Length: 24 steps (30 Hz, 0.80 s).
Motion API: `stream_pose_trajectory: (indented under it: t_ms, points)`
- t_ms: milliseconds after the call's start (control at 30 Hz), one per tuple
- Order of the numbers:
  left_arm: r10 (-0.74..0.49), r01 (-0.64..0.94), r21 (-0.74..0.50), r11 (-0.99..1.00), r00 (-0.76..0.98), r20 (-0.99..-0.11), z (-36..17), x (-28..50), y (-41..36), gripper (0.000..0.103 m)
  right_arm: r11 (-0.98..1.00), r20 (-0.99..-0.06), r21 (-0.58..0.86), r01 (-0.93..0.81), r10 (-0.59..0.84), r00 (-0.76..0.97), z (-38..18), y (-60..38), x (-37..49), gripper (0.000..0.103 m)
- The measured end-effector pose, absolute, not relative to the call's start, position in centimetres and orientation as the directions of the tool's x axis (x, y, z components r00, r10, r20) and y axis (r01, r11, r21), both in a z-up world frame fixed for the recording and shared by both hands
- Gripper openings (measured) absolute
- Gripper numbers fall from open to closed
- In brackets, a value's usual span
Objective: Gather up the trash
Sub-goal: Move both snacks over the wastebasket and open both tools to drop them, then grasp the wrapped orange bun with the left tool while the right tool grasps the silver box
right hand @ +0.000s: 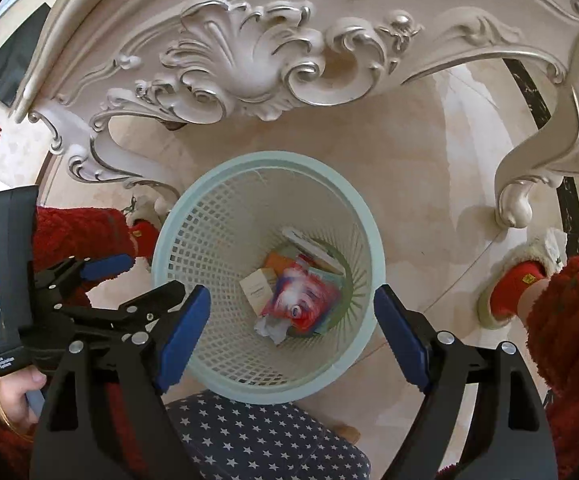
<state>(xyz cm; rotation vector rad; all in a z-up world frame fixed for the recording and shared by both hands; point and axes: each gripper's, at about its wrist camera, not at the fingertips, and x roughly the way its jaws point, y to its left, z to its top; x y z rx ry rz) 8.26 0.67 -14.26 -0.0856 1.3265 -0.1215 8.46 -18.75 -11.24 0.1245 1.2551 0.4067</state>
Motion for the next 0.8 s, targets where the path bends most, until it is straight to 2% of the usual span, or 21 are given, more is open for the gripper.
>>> stream_pose_trajectory:
  t_ms: [167, 300, 533, 700, 800]
  points:
    - [-0.155, 0.008, -0.158, 0.987, 0.269, -0.951, -13.9, 8.5, 1.3, 0.095, 0.928, -0.898, 0.288, -0.236, 0.348, 0.27, -10.6, -18.4, 8.4, 0.08]
    - [-0.101, -0.067, -0.144, 0.987, 0.432, -0.896, -10.1, 7.3, 3.1, 0.095, 0.935, -0.872, 0.252, -0.248, 0.331, 0.362, -7.9, -19.1, 7.5, 0.08]
    - [-0.035, -0.106, -0.132, 0.986, 0.636, -0.771, 0.7, 7.3, 4.3, 0.095, 0.934, -0.678, 0.147, -0.325, 0.335, 0.654, 3.3, -21.8, 7.4, 0.08]
    - [-0.031, 0.026, -0.017, 1.0, 0.743, -0.668, 7.4, 12.7, 1.6, 0.095, 0.932, -0.552, 0.047, -0.359, 0.324, 0.769, 8.9, -22.8, 12.1, 0.08]
    - [-0.04, 0.052, -0.001, 0.999, 0.752, -0.658, 9.3, 18.2, 0.6, 0.095, 0.936, -0.529, 0.033, -0.35, 0.313, 0.789, 10.7, -23.3, 16.9, 0.08]
